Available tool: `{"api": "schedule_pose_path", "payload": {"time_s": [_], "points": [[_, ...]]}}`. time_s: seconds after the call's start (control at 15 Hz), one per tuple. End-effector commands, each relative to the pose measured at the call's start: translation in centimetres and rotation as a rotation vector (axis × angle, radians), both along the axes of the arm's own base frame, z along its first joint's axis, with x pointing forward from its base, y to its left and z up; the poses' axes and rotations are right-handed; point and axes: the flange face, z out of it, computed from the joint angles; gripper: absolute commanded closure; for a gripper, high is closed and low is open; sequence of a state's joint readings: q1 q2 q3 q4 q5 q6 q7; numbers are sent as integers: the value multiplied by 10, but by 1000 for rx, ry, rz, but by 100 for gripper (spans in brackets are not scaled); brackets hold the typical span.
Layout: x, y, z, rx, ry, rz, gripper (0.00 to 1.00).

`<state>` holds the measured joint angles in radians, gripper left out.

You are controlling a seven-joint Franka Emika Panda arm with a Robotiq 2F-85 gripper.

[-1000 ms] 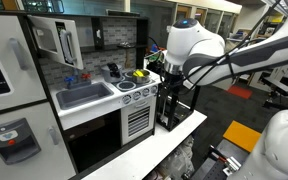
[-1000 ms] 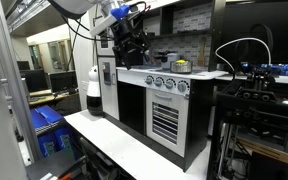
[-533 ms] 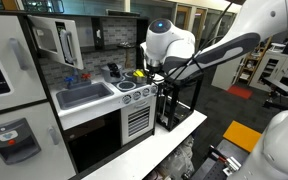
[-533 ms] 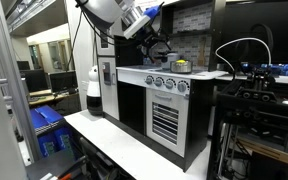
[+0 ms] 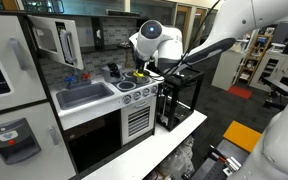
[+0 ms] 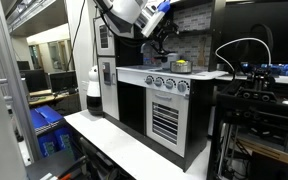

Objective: Place the lid on the pot

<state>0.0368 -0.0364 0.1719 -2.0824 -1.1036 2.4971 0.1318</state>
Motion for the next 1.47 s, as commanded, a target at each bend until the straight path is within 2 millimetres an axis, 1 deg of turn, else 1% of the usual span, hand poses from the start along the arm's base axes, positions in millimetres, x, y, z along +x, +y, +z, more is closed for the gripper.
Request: {"api": "schedule_pose_path", "payload": {"time_s": [0.0, 0.33, 0.53, 0.8, 1.07, 1.13, 1.2, 1.4], "points": [[13, 4, 7, -18, -63, 49, 0], [20, 12, 22, -28, -156, 79, 0], [25, 15, 27, -21, -221, 83, 0], [42, 13, 22, 0, -277, 57, 0], [58, 19, 16, 6, -324, 57, 0], [60, 20, 15, 10, -335, 47, 0], [50, 17, 15, 10, -307, 40, 0], [55, 19, 15, 18, -318, 37, 0]]}}
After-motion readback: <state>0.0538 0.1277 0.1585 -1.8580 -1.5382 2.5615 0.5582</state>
